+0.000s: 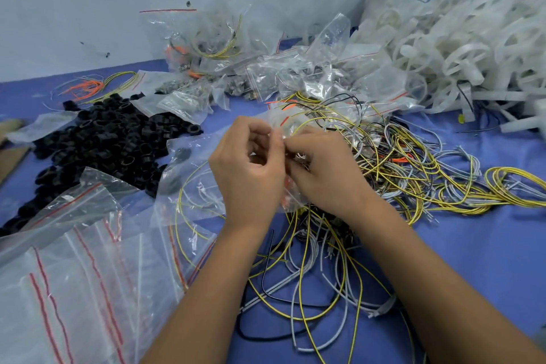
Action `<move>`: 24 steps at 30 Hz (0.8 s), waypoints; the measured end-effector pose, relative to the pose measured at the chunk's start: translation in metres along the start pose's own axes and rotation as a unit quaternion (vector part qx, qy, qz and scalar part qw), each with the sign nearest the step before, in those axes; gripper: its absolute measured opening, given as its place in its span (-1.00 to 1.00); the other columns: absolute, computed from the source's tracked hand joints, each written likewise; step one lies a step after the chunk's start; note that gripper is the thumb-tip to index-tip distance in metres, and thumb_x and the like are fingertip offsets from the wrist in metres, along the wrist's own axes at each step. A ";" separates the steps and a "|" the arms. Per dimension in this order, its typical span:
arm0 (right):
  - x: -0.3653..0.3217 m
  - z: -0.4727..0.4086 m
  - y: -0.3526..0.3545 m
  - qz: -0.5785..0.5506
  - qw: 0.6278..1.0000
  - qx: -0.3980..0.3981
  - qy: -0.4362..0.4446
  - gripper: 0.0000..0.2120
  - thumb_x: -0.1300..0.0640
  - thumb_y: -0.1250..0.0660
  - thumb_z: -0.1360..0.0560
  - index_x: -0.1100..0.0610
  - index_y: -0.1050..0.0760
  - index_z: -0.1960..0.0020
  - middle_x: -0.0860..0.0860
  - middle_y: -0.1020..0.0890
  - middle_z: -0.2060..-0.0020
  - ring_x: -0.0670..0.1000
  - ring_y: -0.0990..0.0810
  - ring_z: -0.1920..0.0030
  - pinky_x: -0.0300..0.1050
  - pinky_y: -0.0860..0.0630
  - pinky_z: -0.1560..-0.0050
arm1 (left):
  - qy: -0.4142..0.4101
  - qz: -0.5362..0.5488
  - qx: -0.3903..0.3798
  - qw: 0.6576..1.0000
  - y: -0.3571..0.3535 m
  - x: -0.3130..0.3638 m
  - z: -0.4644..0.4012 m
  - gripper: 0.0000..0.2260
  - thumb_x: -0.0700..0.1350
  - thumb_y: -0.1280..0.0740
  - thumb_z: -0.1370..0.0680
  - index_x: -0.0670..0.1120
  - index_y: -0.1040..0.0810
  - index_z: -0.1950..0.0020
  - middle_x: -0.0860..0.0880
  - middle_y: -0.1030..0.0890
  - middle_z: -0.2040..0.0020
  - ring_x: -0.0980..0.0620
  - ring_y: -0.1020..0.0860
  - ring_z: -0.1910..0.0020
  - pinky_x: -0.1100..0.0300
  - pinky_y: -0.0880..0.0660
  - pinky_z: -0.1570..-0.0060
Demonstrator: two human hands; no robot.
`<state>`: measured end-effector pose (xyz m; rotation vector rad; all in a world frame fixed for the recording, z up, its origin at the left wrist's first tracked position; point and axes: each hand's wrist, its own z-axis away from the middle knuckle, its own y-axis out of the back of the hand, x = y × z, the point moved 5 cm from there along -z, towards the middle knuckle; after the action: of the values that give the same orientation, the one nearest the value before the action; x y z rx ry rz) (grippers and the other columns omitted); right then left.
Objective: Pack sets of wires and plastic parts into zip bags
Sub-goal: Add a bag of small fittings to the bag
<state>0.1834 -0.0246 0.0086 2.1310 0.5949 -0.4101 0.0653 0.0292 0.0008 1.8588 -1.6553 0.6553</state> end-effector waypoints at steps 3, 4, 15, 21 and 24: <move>0.005 0.002 -0.001 -0.053 0.998 -0.033 -0.007 -0.80 0.22 -0.38 -0.55 0.07 -0.70 -0.12 0.00 -0.68 0.14 0.05 -0.58 -0.02 0.11 -0.53 -0.06 | 0.016 0.009 0.035 0.999 0.007 -0.001 -0.003 -0.84 -0.05 -0.42 -0.58 0.12 -0.48 0.13 0.09 -0.58 0.31 -0.03 -0.63 0.34 -0.03 -0.57 0.33; 0.004 0.002 -0.001 -0.041 0.998 -0.040 -0.002 -0.76 0.20 -0.40 -0.56 0.07 -0.69 -0.20 -0.03 -0.70 0.03 0.03 -0.57 -0.09 0.08 -0.52 -0.13 | 0.020 0.015 0.048 0.999 0.009 -0.001 -0.003 -0.85 -0.05 -0.41 -0.58 0.11 -0.48 0.13 0.09 -0.57 0.31 -0.03 -0.62 0.35 -0.02 -0.56 0.33; 0.016 -0.010 0.004 -0.103 0.968 -0.014 -0.228 -0.83 0.09 -0.60 -0.41 0.09 -0.62 0.16 0.01 -0.69 0.36 -0.02 -0.69 0.35 -0.06 -0.60 0.25 | 0.103 0.051 0.106 0.988 0.020 -0.003 -0.006 -0.84 -0.16 -0.40 -0.59 -0.01 -0.47 0.15 0.12 -0.54 0.31 -0.14 -0.58 0.38 -0.12 -0.54 0.35; -0.007 -0.037 0.023 -0.144 0.968 0.043 -0.201 -0.89 0.21 -0.50 -0.43 0.09 -0.64 0.25 0.03 -0.68 0.40 -0.10 -0.57 0.44 -0.18 -0.48 0.32 | 0.123 0.057 0.150 0.979 0.026 -0.010 -0.010 -0.86 -0.20 -0.39 -0.57 -0.10 -0.49 0.15 0.10 -0.52 0.28 0.07 -0.52 0.35 0.20 -0.48 0.28; -0.020 -0.044 0.023 -0.093 0.980 0.018 -0.174 -0.88 0.17 -0.51 -0.42 0.03 -0.62 0.25 -0.03 -0.64 0.44 -0.15 -0.52 0.46 -0.26 -0.40 0.32 | 0.129 0.068 0.152 0.978 0.027 -0.009 -0.010 -0.87 -0.23 -0.39 -0.57 -0.14 -0.49 0.14 0.07 -0.52 0.29 0.05 -0.56 0.34 0.24 -0.48 0.26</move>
<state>0.1830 -0.0057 0.0587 1.9798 0.5859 -0.8836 0.0376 0.0405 0.0045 1.7779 -1.5888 1.2130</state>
